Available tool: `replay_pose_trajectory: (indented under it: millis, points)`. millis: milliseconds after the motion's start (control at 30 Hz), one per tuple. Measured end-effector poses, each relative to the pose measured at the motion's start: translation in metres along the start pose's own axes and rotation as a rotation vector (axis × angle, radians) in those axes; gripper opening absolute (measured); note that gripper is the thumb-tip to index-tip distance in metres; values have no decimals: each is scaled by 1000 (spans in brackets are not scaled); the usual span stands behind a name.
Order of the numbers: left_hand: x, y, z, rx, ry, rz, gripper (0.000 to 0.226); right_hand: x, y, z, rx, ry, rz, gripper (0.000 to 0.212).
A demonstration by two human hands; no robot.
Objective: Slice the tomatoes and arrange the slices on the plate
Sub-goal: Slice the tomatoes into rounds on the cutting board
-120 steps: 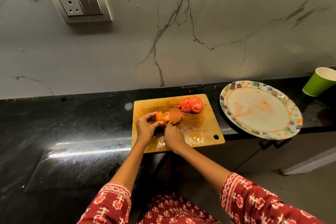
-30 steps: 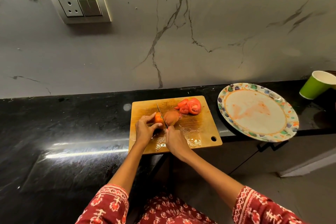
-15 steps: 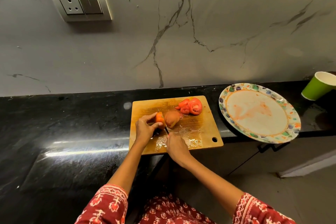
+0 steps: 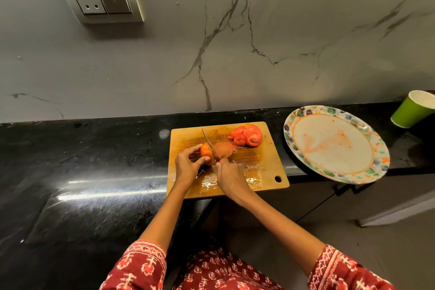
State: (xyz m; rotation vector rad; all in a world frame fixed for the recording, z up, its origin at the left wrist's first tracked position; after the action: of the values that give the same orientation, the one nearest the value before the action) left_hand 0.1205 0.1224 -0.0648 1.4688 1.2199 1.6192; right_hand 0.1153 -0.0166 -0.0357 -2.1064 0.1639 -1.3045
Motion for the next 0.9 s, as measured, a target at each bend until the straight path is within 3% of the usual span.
replay_pose_trajectory:
  millis: [467,900]
  points:
    - [-2,4,-2,11,51,26,48,-9,-8,-12,-91,18,-59,27]
    - [2,6,2,4,48,21,45,0,-11,15,-47,-35,-3,31]
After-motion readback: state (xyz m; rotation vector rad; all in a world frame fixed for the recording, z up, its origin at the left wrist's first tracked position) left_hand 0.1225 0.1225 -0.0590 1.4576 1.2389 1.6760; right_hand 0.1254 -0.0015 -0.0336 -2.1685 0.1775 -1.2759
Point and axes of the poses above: each hand's wrist, its own z-axis towards the middle knuckle, its own x-axis out of the back of the hand, y = z × x, the point moved 2 cm from there along z, towards the middle knuckle, and after that the axes turned 13 degrees about -y, right-handed, at the moved point
